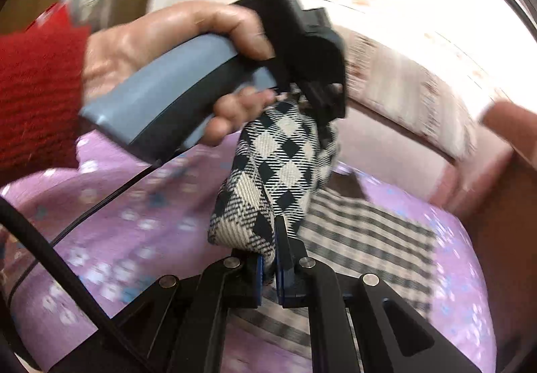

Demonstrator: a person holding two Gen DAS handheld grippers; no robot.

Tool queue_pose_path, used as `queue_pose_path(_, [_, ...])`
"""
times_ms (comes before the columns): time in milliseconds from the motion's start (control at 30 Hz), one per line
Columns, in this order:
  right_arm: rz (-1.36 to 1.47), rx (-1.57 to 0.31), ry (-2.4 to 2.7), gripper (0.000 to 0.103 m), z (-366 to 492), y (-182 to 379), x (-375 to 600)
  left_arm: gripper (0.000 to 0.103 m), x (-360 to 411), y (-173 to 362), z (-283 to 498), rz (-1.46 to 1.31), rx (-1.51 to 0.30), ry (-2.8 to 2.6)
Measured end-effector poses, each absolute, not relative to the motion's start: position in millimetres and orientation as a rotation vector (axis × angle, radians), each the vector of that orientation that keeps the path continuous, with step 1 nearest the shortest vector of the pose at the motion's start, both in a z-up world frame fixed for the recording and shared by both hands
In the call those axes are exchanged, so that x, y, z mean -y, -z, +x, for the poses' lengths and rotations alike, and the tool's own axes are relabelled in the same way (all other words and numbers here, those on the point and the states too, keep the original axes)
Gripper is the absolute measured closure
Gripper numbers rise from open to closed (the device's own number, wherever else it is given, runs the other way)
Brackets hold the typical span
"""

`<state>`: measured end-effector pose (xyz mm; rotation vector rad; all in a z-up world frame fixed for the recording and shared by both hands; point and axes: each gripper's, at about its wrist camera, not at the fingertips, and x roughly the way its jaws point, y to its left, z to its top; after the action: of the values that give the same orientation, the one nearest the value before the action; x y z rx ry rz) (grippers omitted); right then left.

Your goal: Fold large clothes

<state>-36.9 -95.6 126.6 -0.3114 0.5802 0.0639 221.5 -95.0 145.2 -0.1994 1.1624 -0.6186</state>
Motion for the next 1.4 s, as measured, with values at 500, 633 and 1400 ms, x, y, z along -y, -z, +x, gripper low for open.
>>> queue_pose_path(500, [0.135,-0.84,0.1,0.095,-42.0,-81.2,302.6,0.072,299.8,-91.4,197.4,0.077,-1.234,0.622])
queue_pose_path(633, [0.242,-0.857,0.06,0.061,-62.2,-82.7,323.5,0.061,296.3,-106.0,195.4,-0.014,-1.227,0.674])
queue_pose_path(1400, [0.525,-0.827,-0.023,0.086,72.3,-86.8,376.1,0.04,119.4,-101.7,149.6,-0.158,-1.09,0.527])
